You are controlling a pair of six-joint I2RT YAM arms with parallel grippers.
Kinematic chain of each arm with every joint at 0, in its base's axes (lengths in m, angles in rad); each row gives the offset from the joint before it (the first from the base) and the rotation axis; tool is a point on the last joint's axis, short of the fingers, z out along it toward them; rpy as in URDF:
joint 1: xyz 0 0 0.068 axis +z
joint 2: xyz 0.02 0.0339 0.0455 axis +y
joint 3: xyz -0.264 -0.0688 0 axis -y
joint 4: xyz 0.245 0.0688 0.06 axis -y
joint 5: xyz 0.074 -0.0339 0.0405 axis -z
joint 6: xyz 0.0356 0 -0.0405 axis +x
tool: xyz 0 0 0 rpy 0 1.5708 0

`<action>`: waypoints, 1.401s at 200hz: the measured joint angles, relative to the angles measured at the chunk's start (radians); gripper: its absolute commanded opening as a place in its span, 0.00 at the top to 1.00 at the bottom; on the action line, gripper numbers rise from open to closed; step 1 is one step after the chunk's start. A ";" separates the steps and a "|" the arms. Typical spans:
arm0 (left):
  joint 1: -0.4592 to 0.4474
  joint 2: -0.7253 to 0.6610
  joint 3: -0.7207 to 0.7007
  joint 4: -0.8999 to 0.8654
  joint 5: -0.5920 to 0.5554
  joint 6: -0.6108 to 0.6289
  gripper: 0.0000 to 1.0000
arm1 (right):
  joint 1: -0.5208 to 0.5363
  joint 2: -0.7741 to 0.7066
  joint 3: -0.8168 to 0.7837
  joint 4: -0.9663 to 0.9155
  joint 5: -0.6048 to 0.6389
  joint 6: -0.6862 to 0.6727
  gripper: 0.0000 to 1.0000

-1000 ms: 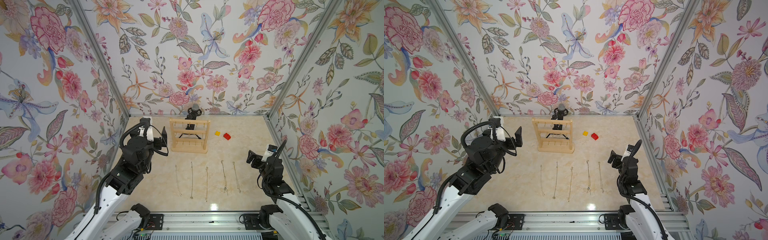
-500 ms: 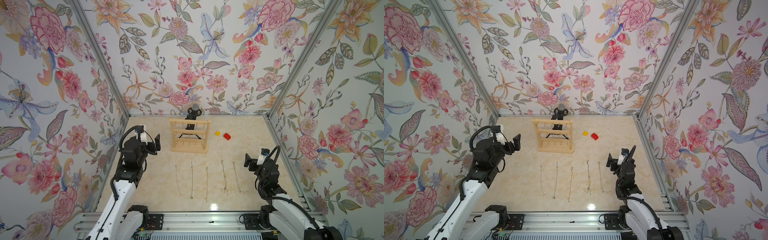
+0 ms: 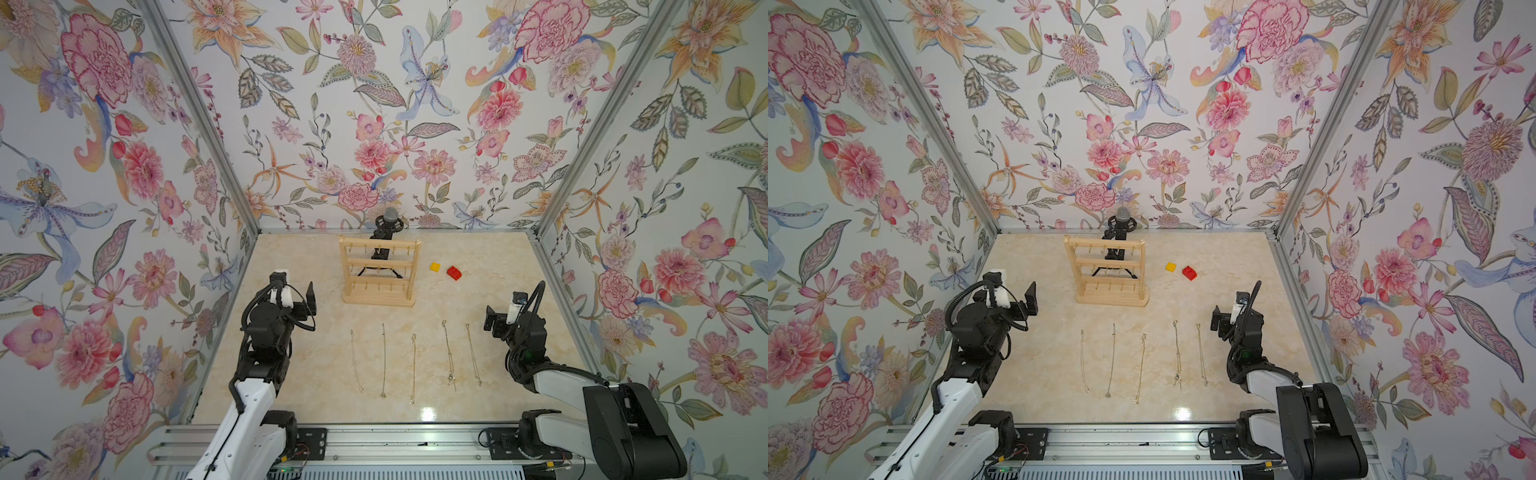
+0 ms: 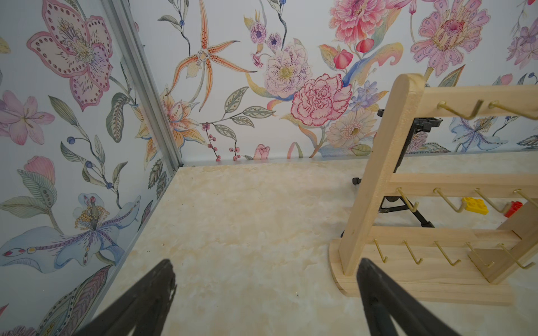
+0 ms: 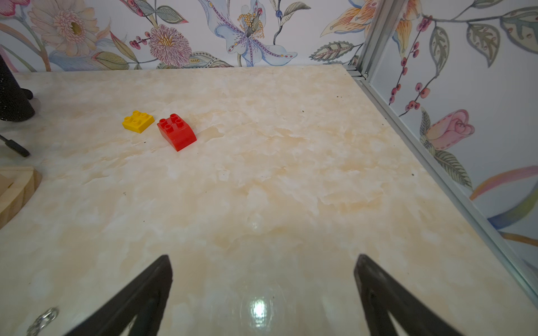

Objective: Take the necklace off the jewelry display stand
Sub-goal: Reset both arms

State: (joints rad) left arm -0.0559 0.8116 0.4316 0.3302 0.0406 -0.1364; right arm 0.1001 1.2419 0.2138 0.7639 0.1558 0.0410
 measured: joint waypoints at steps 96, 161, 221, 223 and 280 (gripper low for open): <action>0.134 0.378 -0.101 0.368 -0.021 0.047 0.01 | -0.061 0.177 -0.030 0.347 -0.010 -0.021 0.00; 0.153 0.518 -0.170 0.566 0.055 0.094 0.01 | -0.055 0.304 -0.092 0.588 0.007 -0.035 0.00; 0.166 0.531 -0.205 0.743 0.147 0.114 0.01 | -0.040 0.327 -0.111 0.652 0.020 -0.054 0.00; 0.167 0.532 -0.205 0.747 0.148 0.114 0.01 | -0.040 0.327 -0.111 0.653 0.020 -0.055 0.00; 0.169 0.544 -0.289 0.900 0.102 0.065 0.01 | -0.040 0.327 -0.111 0.655 0.029 -0.056 0.00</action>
State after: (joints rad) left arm 0.1131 1.3552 0.1425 1.2304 0.1425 -0.0715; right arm 0.0597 1.5684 0.1028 1.4185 0.1844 -0.0154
